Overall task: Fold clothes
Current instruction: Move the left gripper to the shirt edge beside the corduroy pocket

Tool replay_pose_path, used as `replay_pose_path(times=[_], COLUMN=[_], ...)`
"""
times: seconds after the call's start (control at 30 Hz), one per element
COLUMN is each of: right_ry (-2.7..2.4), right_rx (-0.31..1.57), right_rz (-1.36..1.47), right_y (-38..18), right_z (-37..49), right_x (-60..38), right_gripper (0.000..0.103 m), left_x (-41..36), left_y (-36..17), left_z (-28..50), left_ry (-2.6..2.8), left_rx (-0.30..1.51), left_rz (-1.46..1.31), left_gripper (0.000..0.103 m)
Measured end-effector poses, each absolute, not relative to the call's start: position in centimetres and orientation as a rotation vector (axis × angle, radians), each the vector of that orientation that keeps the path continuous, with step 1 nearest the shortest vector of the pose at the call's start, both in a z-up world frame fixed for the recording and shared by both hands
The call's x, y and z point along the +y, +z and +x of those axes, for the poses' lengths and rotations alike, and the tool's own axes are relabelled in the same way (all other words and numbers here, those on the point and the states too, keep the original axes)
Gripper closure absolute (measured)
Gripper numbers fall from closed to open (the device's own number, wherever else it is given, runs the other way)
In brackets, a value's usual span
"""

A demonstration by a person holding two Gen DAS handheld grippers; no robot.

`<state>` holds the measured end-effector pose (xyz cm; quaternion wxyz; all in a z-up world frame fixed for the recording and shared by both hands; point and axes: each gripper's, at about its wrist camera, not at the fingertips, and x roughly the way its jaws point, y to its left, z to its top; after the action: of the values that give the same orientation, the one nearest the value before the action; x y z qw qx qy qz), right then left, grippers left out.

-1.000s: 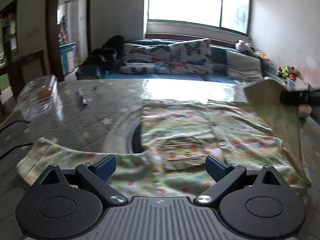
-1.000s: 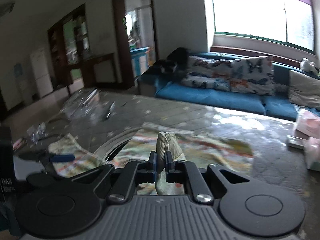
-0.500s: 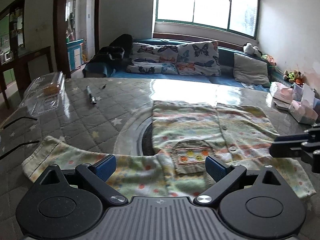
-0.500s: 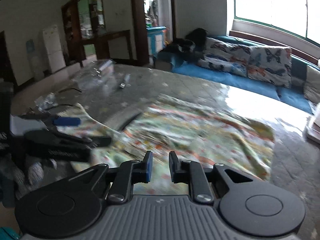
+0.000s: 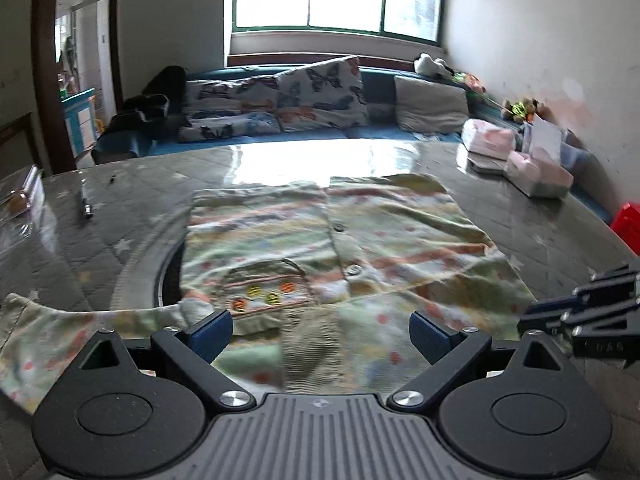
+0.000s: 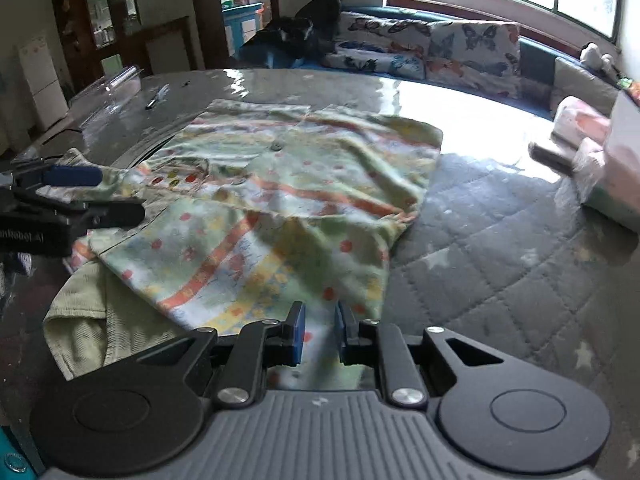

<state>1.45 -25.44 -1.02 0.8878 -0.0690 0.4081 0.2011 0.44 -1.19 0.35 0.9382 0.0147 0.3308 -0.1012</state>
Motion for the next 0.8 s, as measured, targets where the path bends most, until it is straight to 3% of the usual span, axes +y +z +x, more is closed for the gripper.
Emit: replay_pose_path(times=[0.13,0.33,0.53,0.8], right_ry=[0.413,0.411,0.381,0.423], right_rx=[0.79,0.781,0.82,0.797], right_rz=[-0.112,-0.093,-0.065,-0.136], right_y=[0.2,-0.5,-2.0,-0.6], right_z=[2.6,5.6,6.7,4.2], right_x=[-25.8,-24.9,-25.5,-24.2], right_gripper=[0.088,0.088,0.089,0.079], left_x=[-1.7,-1.8,-1.5,-0.2], left_y=[-0.1,-1.3,-2.6,-1.9], left_z=[0.8,1.8,2.7,1.3], left_ry=[-0.228,-0.251,-0.266,-0.245], left_rx=[0.691,0.723,0.757,0.727], left_rz=[0.029,0.007,-0.016,-0.031], left_gripper=[0.015,0.043,0.047,0.046])
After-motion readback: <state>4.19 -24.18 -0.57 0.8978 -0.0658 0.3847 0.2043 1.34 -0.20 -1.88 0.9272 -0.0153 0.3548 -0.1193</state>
